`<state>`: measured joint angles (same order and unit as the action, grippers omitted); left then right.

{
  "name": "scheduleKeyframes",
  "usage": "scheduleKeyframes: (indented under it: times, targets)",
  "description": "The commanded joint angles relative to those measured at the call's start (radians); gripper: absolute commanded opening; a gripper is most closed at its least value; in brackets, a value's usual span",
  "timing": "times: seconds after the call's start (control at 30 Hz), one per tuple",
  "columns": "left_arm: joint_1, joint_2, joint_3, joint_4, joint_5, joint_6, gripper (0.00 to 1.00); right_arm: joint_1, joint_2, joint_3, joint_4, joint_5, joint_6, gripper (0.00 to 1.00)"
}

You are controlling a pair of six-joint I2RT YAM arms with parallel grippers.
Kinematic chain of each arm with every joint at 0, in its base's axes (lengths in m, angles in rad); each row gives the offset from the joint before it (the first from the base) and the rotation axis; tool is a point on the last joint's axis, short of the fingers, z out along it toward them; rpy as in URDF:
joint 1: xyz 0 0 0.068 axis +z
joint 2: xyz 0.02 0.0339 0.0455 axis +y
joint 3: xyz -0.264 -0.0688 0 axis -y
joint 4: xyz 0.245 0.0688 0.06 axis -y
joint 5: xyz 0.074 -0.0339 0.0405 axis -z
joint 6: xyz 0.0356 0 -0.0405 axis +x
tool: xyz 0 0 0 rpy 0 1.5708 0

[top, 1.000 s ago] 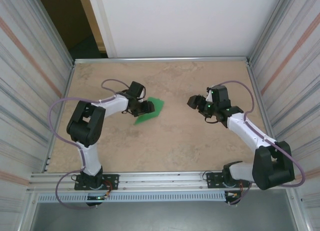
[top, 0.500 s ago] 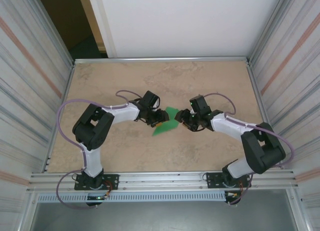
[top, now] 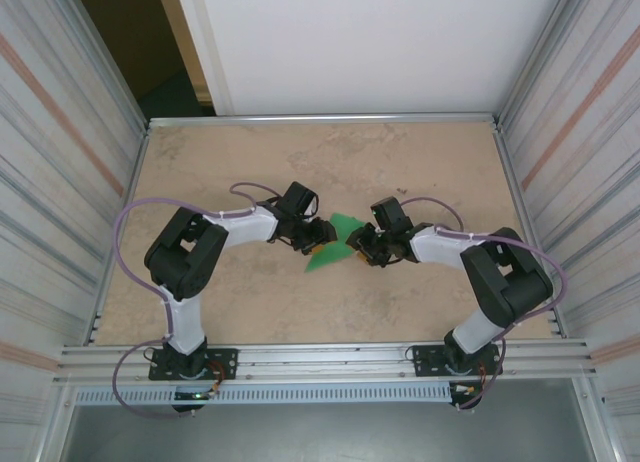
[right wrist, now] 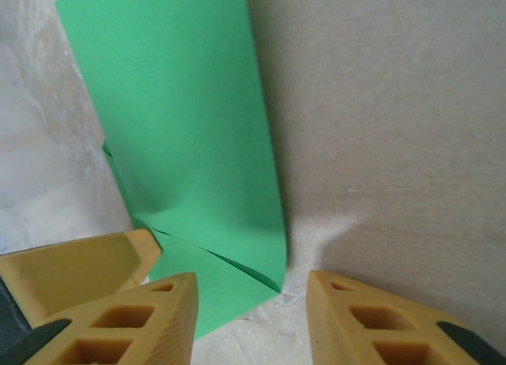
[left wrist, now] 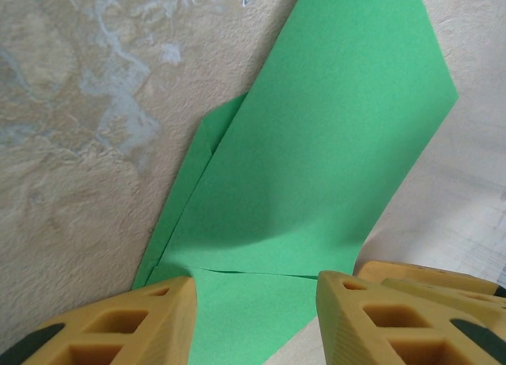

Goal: Fold a paper plane with a square sheet of paper (pick it up from the middle)
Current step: Move the paper to the center of the table, then fold the wing for the fifth time at the center of the table.

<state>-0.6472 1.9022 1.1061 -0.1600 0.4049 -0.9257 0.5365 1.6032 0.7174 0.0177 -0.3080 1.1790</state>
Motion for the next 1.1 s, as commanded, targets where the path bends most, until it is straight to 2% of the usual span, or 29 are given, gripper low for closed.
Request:
scheduleKeyframes:
  times: [0.0, 0.13, 0.23, 0.37, 0.7, 1.07]
  targets:
    - [0.009, 0.032, -0.03, -0.058, -0.009, -0.01, 0.45, 0.009, 0.013, -0.006, 0.056, -0.019, 0.038, 0.36]
    - [0.009, 0.034, -0.031, -0.058, -0.009, -0.009, 0.45, 0.01, 0.024, 0.002, 0.026, -0.016, 0.045, 0.36]
    - [0.009, 0.036, -0.029, -0.057, -0.01, -0.008, 0.45, 0.015, 0.013, -0.002, -0.018, 0.016, 0.048, 0.4]
    - [0.009, 0.036, -0.028, -0.056, -0.01, -0.008, 0.45, 0.016, 0.004, -0.013, -0.015, 0.023, 0.052, 0.41]
    - [0.009, 0.037, -0.032, -0.049, -0.002, -0.011, 0.46, 0.038, 0.07, 0.017, 0.082, -0.065, 0.049, 0.33]
    - [0.014, 0.027, -0.04, -0.039, 0.001, -0.015, 0.48, 0.03, 0.01, -0.048, 0.16, -0.015, 0.088, 0.24]
